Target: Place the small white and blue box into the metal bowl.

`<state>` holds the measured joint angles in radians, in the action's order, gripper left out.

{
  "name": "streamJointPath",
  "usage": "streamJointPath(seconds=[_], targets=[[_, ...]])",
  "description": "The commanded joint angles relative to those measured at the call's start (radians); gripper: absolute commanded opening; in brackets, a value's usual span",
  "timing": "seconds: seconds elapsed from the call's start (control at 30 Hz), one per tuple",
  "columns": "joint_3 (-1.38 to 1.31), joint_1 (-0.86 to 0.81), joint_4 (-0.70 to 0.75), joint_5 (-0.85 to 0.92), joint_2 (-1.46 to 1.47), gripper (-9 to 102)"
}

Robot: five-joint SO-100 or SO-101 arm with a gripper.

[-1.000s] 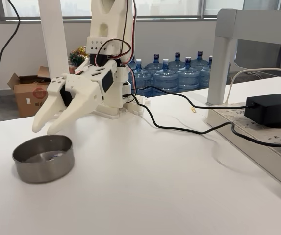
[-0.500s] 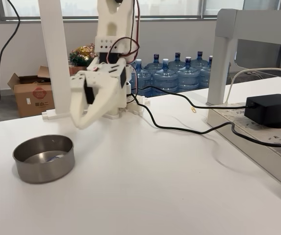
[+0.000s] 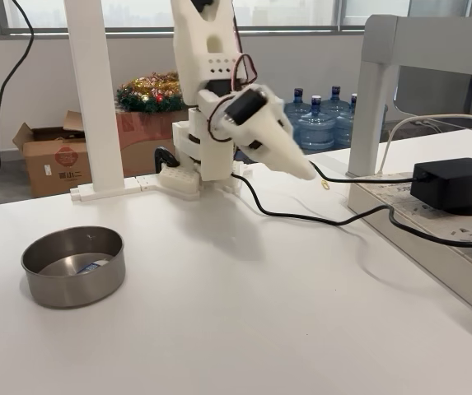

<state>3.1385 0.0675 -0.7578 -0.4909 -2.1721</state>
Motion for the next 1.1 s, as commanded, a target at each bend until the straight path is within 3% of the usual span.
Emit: streamJointPath(seconds=[0.0,0.27,0.47,0.67,1.07], targets=[[0.061,0.091,0.242,0.313,-0.215,-4],[0.078,0.1,1.206,0.354,-0.943,-4],[0.077,0.091,1.624,0.354,-1.207,-4],[0.064,0.1,1.853,0.345,-1.336,-4],[0.069,0.091,1.822,0.344,-1.336,-4]])
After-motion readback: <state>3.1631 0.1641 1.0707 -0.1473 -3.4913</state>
